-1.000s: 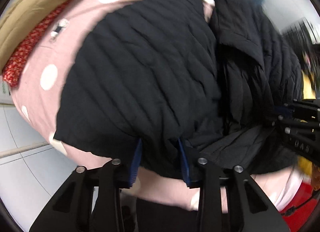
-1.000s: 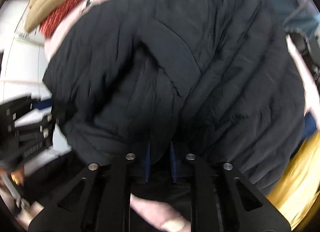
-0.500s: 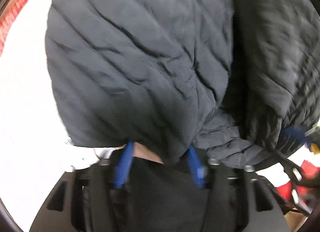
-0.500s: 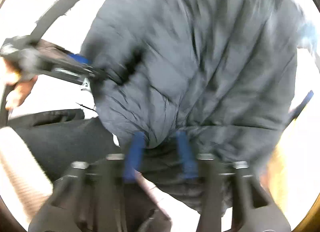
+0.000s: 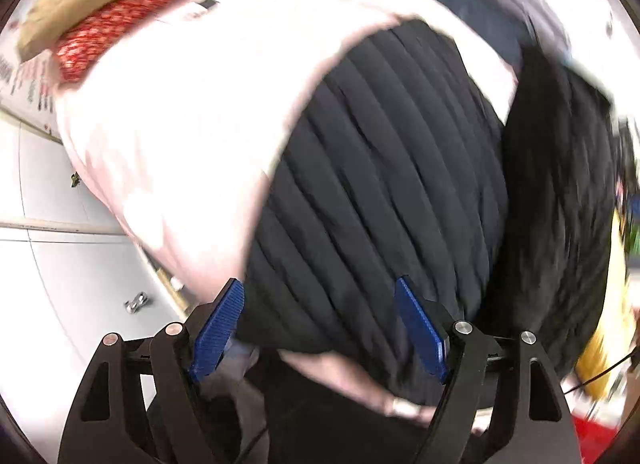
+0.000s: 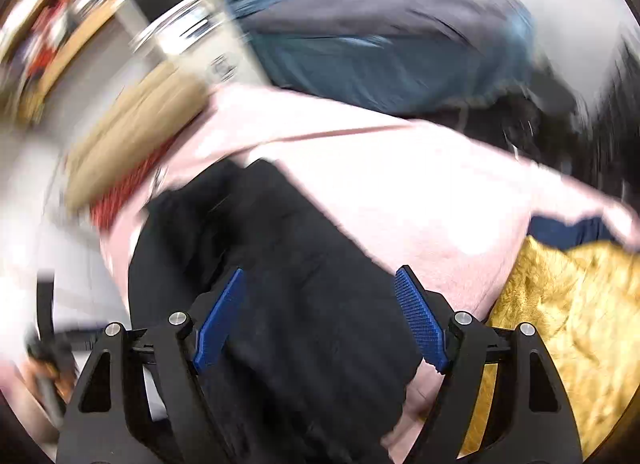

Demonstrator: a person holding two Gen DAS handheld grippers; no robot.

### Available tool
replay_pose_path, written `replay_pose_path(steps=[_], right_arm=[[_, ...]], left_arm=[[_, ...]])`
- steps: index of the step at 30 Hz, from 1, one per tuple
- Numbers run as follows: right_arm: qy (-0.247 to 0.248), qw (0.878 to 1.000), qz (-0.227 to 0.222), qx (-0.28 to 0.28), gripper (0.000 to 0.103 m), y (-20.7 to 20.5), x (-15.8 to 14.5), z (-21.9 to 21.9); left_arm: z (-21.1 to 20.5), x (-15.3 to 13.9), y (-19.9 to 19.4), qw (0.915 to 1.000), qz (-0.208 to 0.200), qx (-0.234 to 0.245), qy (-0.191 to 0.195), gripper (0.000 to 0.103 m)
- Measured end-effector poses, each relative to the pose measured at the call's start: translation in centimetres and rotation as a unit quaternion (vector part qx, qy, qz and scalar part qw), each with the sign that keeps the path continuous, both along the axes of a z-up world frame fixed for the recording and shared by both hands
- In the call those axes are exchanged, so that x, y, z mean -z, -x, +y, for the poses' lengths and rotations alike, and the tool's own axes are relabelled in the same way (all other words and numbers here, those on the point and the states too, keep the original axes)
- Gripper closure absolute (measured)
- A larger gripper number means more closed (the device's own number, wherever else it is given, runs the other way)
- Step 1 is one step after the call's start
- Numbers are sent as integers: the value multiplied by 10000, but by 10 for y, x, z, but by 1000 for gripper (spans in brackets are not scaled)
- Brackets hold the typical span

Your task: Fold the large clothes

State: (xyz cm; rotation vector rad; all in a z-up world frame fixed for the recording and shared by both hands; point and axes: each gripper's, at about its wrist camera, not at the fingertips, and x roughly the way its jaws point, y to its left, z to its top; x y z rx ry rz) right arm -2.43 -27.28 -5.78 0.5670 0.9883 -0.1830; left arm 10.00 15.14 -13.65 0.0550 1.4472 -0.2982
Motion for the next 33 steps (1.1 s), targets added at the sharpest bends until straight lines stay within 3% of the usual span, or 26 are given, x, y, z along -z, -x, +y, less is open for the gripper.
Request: replay_pose_path(steps=[3,7,11,14,20,21,22,23,24,25,29,33], right_arm=[[-457,9971,385,475,26,-19,44,-38],[-1007,9871,1015,716,26,-47,109,-65],[-1090,9829,1473,200,26,-88,157,-60],[-951,9810,1688,-114,26,-104,181,-46],[-1012,9666,2091,-1079,26,-164,221,8],[-870,9651,2167,-1182,27,-168,224,14],[-742,9658,2158,-1235,37,-170,224,18],[-722,9669,2058,-1326,51,-172,220,22],[-940,9656,1949,-1440,80,-171,216,25],[-996,9644,1955,-1478,87,-171,214,28],[-531,9714,1675,-1599,96,-160,188,41],[-842,9868,964,-992,98,-129,141,26]], left_arm=[[11,2,-27,9993,-150,-281,188,26],[10,13,-57,9986,-206,-238,419,26],[-15,32,-72,9990,-50,53,451,26],[-33,35,-59,9982,-24,341,499,26],[-53,42,-45,9982,-56,477,370,28],[-54,42,-45,9980,-68,512,359,29],[-54,42,-44,9978,-75,553,365,31],[-55,43,-44,9975,-83,599,363,36],[-56,42,-43,9974,-101,628,339,42],[-58,42,-42,9973,-123,664,296,45],[-62,33,-37,9963,-252,822,73,73],[-58,15,-34,9965,-410,715,97,92]])
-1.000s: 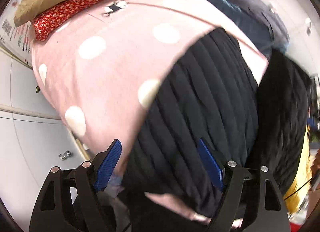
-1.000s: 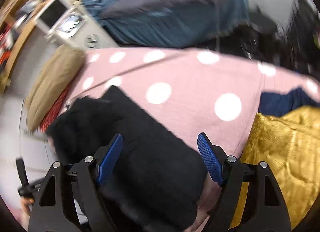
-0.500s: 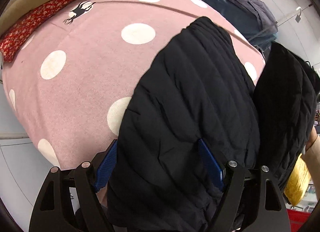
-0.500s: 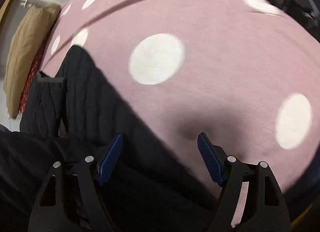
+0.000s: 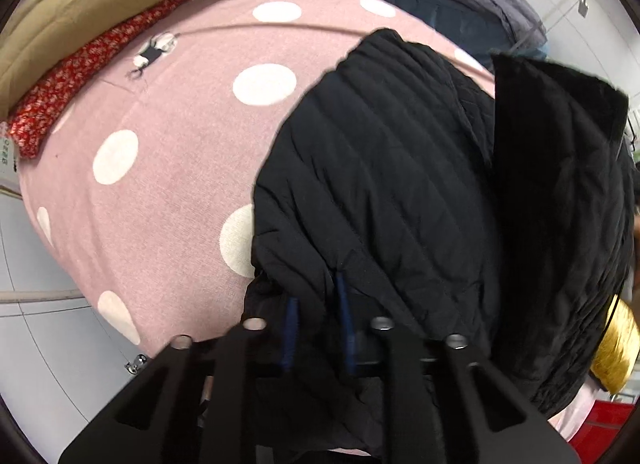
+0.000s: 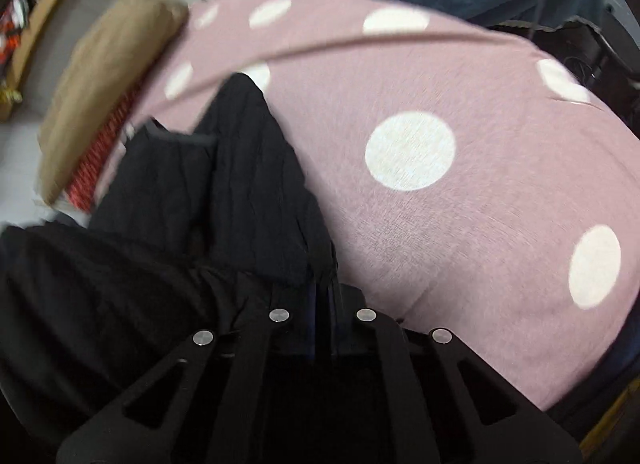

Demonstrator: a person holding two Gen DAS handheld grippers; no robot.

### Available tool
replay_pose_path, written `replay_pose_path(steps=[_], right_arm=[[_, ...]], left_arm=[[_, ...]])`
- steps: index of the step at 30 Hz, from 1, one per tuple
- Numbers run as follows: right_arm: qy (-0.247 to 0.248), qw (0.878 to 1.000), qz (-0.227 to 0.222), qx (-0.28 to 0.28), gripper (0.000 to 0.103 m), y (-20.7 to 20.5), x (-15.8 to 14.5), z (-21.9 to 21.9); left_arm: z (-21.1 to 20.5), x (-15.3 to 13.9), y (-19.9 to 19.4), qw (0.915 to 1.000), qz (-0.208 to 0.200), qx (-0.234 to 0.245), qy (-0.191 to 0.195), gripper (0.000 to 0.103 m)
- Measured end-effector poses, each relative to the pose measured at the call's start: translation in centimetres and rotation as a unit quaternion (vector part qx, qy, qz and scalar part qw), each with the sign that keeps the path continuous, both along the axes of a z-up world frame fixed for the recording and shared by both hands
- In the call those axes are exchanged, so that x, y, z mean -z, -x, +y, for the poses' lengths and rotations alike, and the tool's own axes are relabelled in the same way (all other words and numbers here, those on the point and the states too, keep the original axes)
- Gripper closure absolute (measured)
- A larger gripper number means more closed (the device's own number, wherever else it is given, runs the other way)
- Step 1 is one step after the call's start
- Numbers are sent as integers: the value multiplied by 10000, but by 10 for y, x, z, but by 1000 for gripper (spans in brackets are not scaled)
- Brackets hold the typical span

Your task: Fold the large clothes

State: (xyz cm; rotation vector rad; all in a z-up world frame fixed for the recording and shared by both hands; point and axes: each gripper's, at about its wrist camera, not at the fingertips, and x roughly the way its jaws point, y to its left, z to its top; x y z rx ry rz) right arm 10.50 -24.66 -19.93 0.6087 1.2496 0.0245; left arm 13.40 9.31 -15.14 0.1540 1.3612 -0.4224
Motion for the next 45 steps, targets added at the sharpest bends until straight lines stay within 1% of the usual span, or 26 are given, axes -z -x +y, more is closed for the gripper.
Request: replay_pose_path(steps=[2,5,9,11,13,14,16,17,19,20,22,23,24,26,27,28,29,31,32,34,35,36,37,39,42,45], right_arm=[[-146,9989,-383,229,99,19,-33,-4],[-88,9942,-999,381,100,46,-92,-6],[48,9822,-1784,595,100,71,-173,-13],[-40,9684,-2319,912,100,88,-216,-27],[-68,9584,-2620,1127,100,106,-251,-46],[-44,9520,-2793,1250,100,118,-270,-55],[-19,9391,-3130,1422,100,138,-300,-71],[56,9294,-3352,1545,100,151,-318,-77],[235,9160,-3582,1791,100,181,-346,-93],[345,9111,-3600,1980,100,198,-352,-105],[502,9113,-3338,2358,100,210,-346,-118],[584,9131,-3164,2504,100,219,-341,-126],[677,9129,-2905,2787,100,228,-327,-137],[535,9170,-2401,3139,96,243,-290,-153],[536,9225,-2071,3213,95,247,-269,-158],[591,9266,-1667,3318,94,254,-249,-163],[628,9266,-1413,3427,94,262,-232,-164],[546,9270,-1216,3506,91,278,-211,-160],[477,9284,-1045,3535,87,284,-198,-154],[452,9309,-754,3546,39,289,-182,-140],[416,9307,-755,3555,36,296,-179,-132],[388,9312,-765,3543,36,297,-173,-126],[368,9358,-727,3429,36,296,-171,-117],[390,9429,-679,3238,36,295,-164,-107],[457,9573,-849,2725,36,281,-175,-73],[698,9731,-855,2022,36,252,-182,-37]], left_arm=[[6,-17,1,9998,-168,-61,114,94],[14,-46,-3,9983,-406,-126,395,95],[10,-73,-21,9966,-736,-72,350,96],[6,-88,-33,9944,-923,-106,502,96],[2,-104,-43,9921,-1063,-154,640,98],[2,-117,-50,9894,-1295,-170,632,103],[3,-147,-56,9805,-1796,-194,779,103],[6,-167,-63,9741,-2058,-265,895,103],[9,-194,-78,9678,-2243,-368,1080,103],[8,-203,-86,9684,-2190,-364,1138,103],[5,-210,-91,9676,-2196,-453,1163,102],[3,-207,-89,9679,-2145,-458,1225,91],[0,-199,-86,9708,-2022,-383,1235,56],[-8,-179,-75,9755,-1878,-311,1104,22],[-12,-168,-69,9772,-1787,-234,1125,23],[-19,-151,-59,9819,-1531,-97,1112,23],[-24,-137,-51,9858,-1298,-21,1069,23],[-29,-114,-34,9897,-956,40,1062,23],[-34,-103,-23,9908,-703,102,1152,23],[-45,-89,-5,9905,-366,242,1301,23],[-53,-86,4,9901,-302,331,1329,23],[-62,-84,11,9895,-275,427,1353,22],[-72,-83,16,9887,-251,550,1368,22],[-95,-80,22,9896,-299,754,1186,22],[-123,-75,31,9921,-623,923,585,23],[-133,-59,34,9943,-598,876,51,24]])
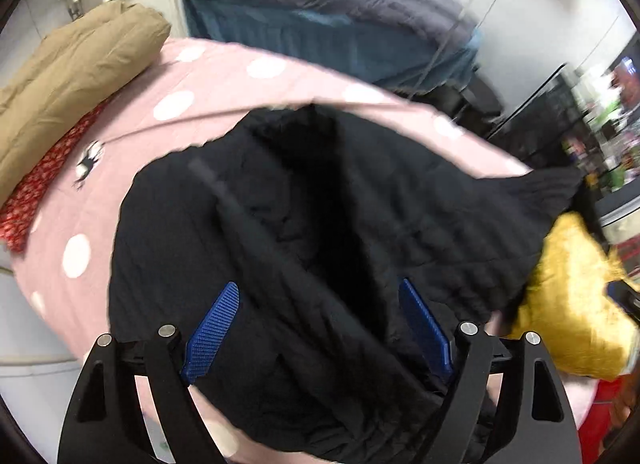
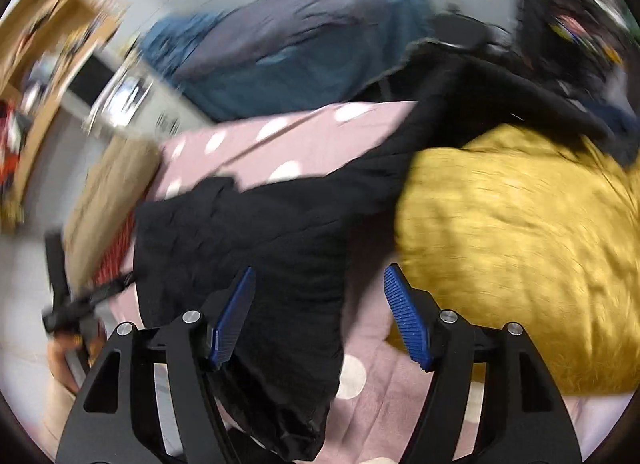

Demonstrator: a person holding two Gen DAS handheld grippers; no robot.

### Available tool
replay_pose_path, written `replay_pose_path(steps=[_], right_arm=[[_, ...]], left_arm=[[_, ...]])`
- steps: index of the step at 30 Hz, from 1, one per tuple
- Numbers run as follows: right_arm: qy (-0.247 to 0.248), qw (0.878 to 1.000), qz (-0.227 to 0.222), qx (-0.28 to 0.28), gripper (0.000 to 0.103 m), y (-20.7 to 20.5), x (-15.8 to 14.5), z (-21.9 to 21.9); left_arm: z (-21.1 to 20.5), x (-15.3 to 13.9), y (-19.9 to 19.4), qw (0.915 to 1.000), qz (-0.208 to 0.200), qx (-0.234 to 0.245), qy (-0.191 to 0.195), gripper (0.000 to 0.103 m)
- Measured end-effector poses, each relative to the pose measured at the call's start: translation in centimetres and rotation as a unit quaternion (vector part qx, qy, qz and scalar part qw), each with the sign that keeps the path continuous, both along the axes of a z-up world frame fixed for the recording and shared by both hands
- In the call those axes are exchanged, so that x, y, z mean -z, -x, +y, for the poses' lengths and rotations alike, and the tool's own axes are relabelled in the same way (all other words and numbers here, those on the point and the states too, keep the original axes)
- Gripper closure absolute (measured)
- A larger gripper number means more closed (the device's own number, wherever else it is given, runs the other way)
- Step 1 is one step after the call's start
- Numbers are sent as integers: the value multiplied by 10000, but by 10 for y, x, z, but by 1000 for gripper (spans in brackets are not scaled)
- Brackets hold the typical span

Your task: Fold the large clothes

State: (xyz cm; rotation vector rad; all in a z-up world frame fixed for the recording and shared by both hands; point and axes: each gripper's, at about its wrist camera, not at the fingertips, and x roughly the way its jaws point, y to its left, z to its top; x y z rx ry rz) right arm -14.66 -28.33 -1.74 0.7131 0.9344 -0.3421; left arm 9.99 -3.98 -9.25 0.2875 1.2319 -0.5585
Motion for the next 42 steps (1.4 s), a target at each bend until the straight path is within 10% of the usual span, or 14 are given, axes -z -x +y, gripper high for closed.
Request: replay_pose_path(steps=[6,20,24,26,28,34,42], right_arm=[[222,9976,-117,-653,36,-45,-5,52],[283,9762,386,-2113,36,-164,32,173],[1245,9665,827,-2086,36,-183,66,206],[1726,9612,923,-1944,56,-182,74,205],[1682,9638,880,-1873,94,-173,74,192],[1658,9762,437,-1326,97,-79,33,118],[1418,9832,1130,205,97,81,21,32]], left_arm=[[4,58,0,9955,470,-2,-819,83],[117,43,18,9943,782,-642,-325,95],[125,38,23,9949,773,-610,-206,96],[121,33,29,9959,713,-519,-208,96],[115,29,38,9968,648,-420,-201,96],[127,24,50,9973,672,-194,-222,96],[147,47,96,9898,1133,488,-717,96]])
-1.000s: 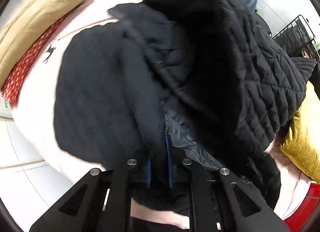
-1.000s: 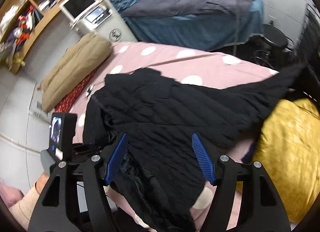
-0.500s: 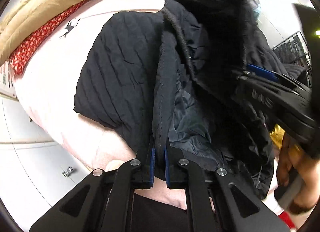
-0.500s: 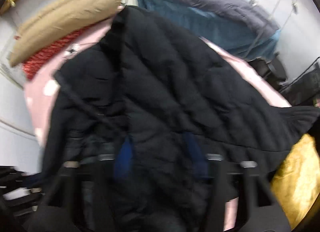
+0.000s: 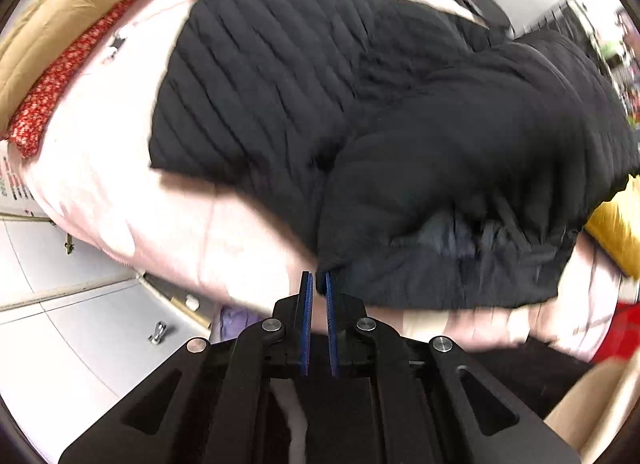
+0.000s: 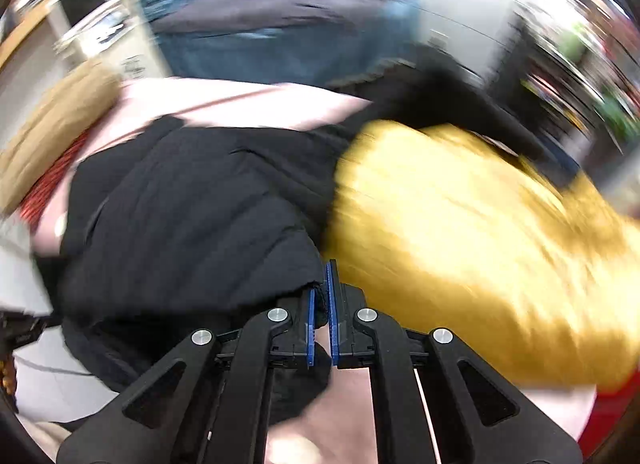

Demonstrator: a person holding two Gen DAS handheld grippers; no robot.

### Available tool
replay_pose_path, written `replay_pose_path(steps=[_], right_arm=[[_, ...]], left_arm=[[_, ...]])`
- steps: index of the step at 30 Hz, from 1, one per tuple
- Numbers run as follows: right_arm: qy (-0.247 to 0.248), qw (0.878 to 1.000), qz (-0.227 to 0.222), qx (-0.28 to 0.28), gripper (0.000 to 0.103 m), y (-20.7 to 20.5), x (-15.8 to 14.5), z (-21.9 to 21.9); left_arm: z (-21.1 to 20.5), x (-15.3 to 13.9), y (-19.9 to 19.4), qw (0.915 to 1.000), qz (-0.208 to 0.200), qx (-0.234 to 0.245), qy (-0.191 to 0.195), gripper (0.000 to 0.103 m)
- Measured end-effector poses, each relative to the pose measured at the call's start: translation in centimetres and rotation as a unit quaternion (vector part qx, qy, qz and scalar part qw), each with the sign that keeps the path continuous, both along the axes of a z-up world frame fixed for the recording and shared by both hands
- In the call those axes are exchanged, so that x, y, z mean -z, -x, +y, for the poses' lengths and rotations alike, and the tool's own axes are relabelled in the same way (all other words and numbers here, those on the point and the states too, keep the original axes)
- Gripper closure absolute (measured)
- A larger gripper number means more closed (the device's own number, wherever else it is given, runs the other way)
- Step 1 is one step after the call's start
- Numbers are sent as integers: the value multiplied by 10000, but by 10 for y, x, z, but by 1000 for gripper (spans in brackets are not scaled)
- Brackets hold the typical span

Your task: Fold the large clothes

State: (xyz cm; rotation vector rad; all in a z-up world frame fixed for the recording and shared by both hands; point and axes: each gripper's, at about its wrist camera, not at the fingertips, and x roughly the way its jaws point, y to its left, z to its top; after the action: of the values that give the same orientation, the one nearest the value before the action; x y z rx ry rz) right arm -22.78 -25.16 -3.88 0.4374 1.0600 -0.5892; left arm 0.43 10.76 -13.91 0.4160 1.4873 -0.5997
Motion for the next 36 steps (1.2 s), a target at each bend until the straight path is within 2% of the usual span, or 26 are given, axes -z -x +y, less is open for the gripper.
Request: replay_pose_path(steps=[1,4,7,8,10,11,12,16,17,19,21,24,26,29,31,36], right_arm=[[-20,9998,60,198,97,13,1,-5],[-532,9927,120,1076,98,73,15,-36],[-1016,9837,257,1463,97,99,36,-47],[-1332,9781,305,1571,97,108,47,-51],[-1697,9687,300,1786,92,119,59,-55],[-1721,9676,430,1795,92,119,61,-54],[-1681,9686,623,1720,91,116,63,-53],[-1172,9839,835,1064,87,99,44,-38],[-1010,9867,963,832,83,94,39,-33],[-751,9880,1266,460,52,85,35,-30],[-266,9873,1563,130,46,78,26,-24],[-152,9851,1709,-94,45,76,15,-26],[-362,9887,1452,47,45,78,7,-36],[-925,9936,522,396,44,68,-10,-59],[-1022,9936,224,421,44,52,-10,-63],[-799,9964,-214,208,44,-11,-2,-82]], left_arm=[[2,3,5,9999,102,92,6,96],[4,8,27,9972,461,584,75,96],[9,5,44,9913,775,959,465,96],[11,3,44,9905,788,984,545,95],[13,-1,36,9930,593,830,587,82],[12,-4,29,9941,481,740,628,66],[12,-7,22,9956,349,580,650,55],[9,-13,-16,9963,-84,-380,763,44],[7,-12,-25,9955,-223,-593,703,43],[5,-9,-37,9942,-501,-849,434,43],[-2,-5,-48,9922,-710,-998,245,43],[-20,-3,-52,9897,-1028,-996,47,43],[-40,-3,-50,9883,-1297,-799,-38,40],[-74,4,-47,9853,-1653,-357,-248,37],[-93,11,-45,9804,-1902,-143,-490,37],[-128,46,-51,9561,-2545,347,-1414,37]])
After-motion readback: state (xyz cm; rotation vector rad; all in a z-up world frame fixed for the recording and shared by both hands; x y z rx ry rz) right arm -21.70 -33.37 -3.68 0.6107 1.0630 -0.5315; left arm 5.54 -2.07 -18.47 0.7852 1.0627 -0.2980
